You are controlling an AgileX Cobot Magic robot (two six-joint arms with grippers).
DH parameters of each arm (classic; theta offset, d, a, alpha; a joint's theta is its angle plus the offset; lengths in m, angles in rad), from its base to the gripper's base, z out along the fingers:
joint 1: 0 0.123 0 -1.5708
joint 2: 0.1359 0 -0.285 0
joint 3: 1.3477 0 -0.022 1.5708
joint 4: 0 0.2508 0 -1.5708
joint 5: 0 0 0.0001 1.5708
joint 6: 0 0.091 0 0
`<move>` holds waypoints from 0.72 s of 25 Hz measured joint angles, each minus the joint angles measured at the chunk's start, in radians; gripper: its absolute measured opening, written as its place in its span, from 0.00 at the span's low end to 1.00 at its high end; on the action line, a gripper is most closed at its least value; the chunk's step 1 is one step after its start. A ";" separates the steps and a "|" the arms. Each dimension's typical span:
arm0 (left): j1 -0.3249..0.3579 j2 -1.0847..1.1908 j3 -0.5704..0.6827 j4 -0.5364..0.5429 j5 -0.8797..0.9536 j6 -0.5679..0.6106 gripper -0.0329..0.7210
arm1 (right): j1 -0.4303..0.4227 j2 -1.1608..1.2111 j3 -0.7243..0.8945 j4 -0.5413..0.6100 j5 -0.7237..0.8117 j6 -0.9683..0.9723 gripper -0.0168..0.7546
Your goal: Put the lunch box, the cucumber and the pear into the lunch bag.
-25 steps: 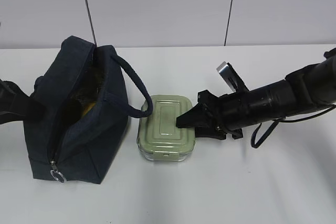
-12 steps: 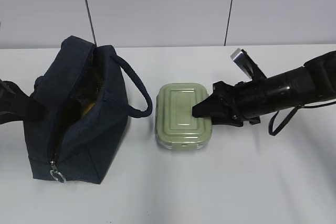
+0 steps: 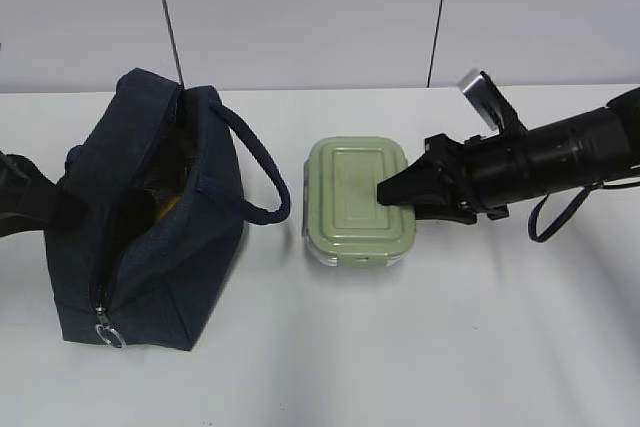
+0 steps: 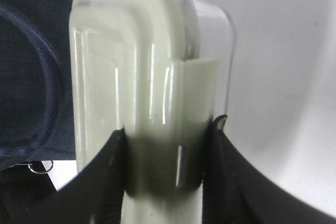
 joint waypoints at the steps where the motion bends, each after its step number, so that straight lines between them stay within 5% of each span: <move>1: 0.000 0.000 0.000 0.000 0.000 0.000 0.04 | -0.002 -0.009 0.000 0.000 0.002 0.000 0.41; 18: 0.000 0.000 0.000 0.000 0.000 0.000 0.04 | 0.016 -0.189 -0.036 0.026 0.112 0.084 0.38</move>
